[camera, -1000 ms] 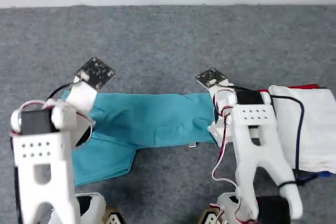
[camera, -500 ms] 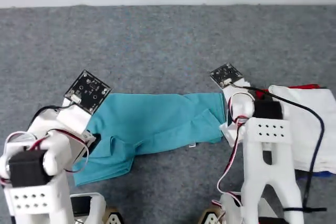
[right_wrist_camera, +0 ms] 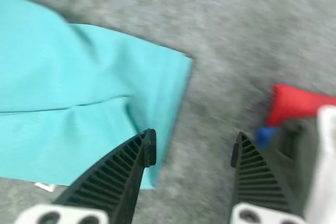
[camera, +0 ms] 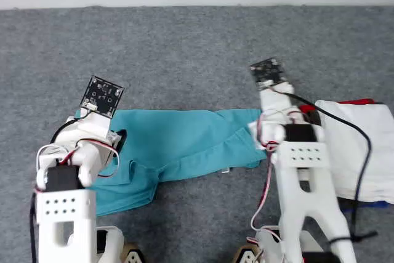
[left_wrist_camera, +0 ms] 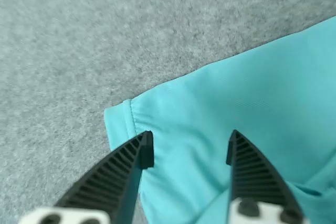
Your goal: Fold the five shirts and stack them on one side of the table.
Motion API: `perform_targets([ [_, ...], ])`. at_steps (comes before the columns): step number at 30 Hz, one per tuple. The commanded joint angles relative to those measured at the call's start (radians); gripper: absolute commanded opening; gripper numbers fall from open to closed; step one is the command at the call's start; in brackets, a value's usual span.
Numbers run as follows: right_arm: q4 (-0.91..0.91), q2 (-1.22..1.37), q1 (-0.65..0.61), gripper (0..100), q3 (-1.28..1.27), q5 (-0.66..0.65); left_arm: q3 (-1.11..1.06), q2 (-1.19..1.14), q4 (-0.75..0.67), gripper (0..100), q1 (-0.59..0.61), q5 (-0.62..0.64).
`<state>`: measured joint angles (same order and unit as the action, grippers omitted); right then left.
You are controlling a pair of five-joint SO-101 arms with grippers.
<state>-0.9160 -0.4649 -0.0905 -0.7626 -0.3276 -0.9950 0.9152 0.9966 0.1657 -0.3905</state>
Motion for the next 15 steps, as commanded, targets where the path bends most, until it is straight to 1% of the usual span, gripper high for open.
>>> perform_targets([
  [1, 0.022, 0.131, -0.042, 24.0, 0.104, 0.015, 0.015, -0.112, -0.1, 23, 0.048, 0.014],
  [4, 0.021, 0.303, -0.042, 24.0, 0.247, 0.017, 0.071, -0.244, -0.17, 23, 0.115, 0.015],
  [7, 0.007, 0.466, -0.041, 24.0, 0.407, 0.017, 0.153, -0.368, -0.199, 23, 0.152, 0.015],
  [11, -0.062, 0.636, -0.044, 23.9, 0.606, 0.017, 0.257, -0.508, -0.199, 23, 0.153, 0.015],
  [15, -0.107, 0.782, -0.031, 23.9, 0.72, 0.017, 0.335, -0.647, -0.201, 23, 0.152, 0.015],
])
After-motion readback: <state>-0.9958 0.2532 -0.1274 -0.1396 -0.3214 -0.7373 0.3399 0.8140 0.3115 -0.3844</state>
